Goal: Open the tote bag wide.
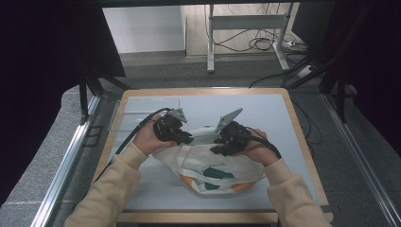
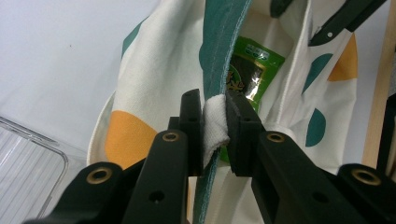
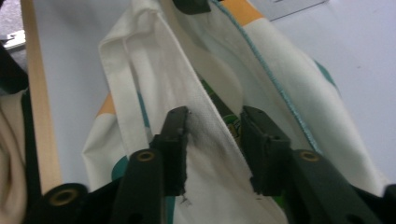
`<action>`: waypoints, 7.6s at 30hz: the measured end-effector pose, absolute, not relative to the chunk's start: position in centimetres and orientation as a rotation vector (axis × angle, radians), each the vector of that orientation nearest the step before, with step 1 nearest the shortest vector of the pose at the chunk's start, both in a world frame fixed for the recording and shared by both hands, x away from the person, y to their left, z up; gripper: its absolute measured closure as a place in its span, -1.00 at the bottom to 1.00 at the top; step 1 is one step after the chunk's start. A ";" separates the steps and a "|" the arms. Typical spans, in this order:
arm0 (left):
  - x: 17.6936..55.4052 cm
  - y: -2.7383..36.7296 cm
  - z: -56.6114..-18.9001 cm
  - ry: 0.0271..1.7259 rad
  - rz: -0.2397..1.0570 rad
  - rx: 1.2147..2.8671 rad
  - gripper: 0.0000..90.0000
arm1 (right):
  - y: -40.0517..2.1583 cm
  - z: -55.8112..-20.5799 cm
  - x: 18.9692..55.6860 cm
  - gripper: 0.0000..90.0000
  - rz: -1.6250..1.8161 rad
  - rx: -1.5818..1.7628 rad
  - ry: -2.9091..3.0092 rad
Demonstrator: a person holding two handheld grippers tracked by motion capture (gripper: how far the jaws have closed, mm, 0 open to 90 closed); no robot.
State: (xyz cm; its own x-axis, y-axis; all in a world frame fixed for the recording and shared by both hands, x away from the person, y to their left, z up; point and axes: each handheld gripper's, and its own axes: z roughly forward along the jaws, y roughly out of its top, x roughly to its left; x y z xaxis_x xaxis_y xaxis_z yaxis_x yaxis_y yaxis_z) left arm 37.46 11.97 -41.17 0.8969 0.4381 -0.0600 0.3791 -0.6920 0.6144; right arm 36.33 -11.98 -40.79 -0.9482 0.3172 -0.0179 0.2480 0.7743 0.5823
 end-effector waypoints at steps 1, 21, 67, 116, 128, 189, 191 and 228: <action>37.4 11.9 -41.2 0.584 0.121 2.409 0.76 | -12.0 -40.8 36.3 0.55 0.897 0.451 2.858; 38.9 12.3 -41.0 0.657 0.199 2.356 0.80 | -14.0 -42.4 32.3 0.93 1.018 0.447 2.884; 43.1 13.2 -41.4 0.835 0.248 2.232 0.79 | -13.7 -47.2 24.1 0.61 0.966 0.319 2.935; 31.8 15.4 -42.6 0.606 0.111 2.240 -0.08 | -10.2 -39.5 35.8 0.98 1.085 0.612 2.765; 31.5 15.8 -42.8 0.578 0.076 2.257 -0.08 | -5.2 -43.1 38.3 0.98 0.928 0.584 2.908; 31.7 15.0 -44.8 0.601 0.005 2.307 -0.08 | -5.9 -46.6 42.4 0.97 0.685 0.631 2.861; 31.7 15.0 -44.8 0.601 0.007 2.307 -0.08 | -6.5 -46.8 42.4 0.97 0.670 0.650 2.856; 31.7 15.0 -44.8 0.595 0.004 2.325 -0.08 | -9.2 -44.8 42.2 0.97 0.644 0.706 2.782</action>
